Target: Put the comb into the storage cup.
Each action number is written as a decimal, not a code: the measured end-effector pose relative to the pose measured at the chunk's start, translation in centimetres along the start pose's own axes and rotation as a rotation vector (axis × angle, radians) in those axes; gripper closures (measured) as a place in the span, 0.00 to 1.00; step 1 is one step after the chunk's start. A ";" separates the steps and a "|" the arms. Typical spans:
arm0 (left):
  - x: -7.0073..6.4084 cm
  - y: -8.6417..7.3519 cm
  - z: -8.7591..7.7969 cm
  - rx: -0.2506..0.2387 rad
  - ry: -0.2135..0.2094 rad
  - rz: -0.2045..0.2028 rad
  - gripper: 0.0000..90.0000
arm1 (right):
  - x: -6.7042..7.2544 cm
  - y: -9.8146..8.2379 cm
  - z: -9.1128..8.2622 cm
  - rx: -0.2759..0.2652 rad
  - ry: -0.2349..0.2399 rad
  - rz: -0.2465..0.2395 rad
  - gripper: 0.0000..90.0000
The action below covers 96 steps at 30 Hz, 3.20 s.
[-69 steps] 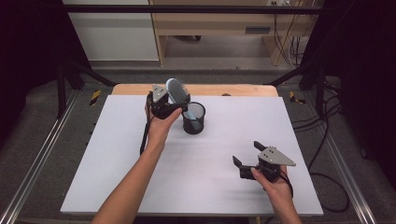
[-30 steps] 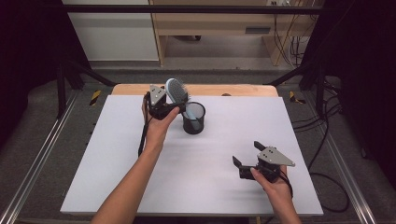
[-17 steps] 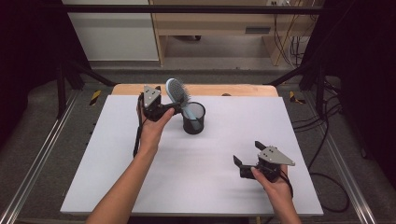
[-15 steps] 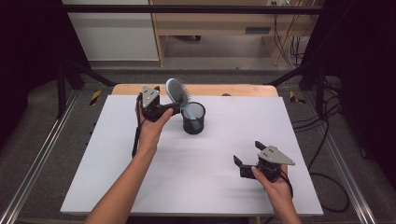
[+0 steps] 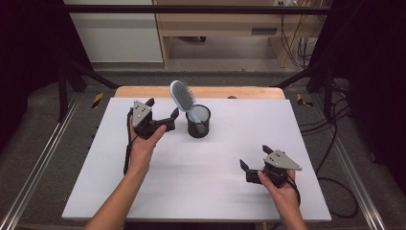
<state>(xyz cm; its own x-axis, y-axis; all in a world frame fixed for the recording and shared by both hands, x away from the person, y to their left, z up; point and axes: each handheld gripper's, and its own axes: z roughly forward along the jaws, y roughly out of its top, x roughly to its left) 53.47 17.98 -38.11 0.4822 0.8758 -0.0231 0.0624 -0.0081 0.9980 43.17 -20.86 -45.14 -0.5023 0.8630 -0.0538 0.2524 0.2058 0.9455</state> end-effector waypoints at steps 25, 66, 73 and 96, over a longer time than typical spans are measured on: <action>1.9 0.6 -6.9 0.001 -0.015 -0.043 0.02 | -0.1 0.2 -0.6 -0.034 0.014 0.012 0.04; 8.5 -0.4 -16.2 -0.006 0.038 -0.021 0.02 | 0.0 0.6 -0.9 -0.036 0.063 -0.024 0.05; 9.2 -0.9 -17.0 -0.019 0.057 -0.017 0.02 | -0.9 0.1 -2.2 -0.040 0.037 -0.015 0.05; 8.3 -4.7 -17.0 0.028 0.039 0.029 0.02 | -2.3 -1.6 -3.1 -0.080 -0.023 0.007 0.05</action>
<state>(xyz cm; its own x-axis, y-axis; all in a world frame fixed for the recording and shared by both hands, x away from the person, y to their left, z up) 42.32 33.45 -41.96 0.4498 0.8931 0.0085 0.0736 -0.0465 0.9962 41.36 -24.62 -45.50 -0.4812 0.8750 -0.0539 0.1884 0.1633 0.9684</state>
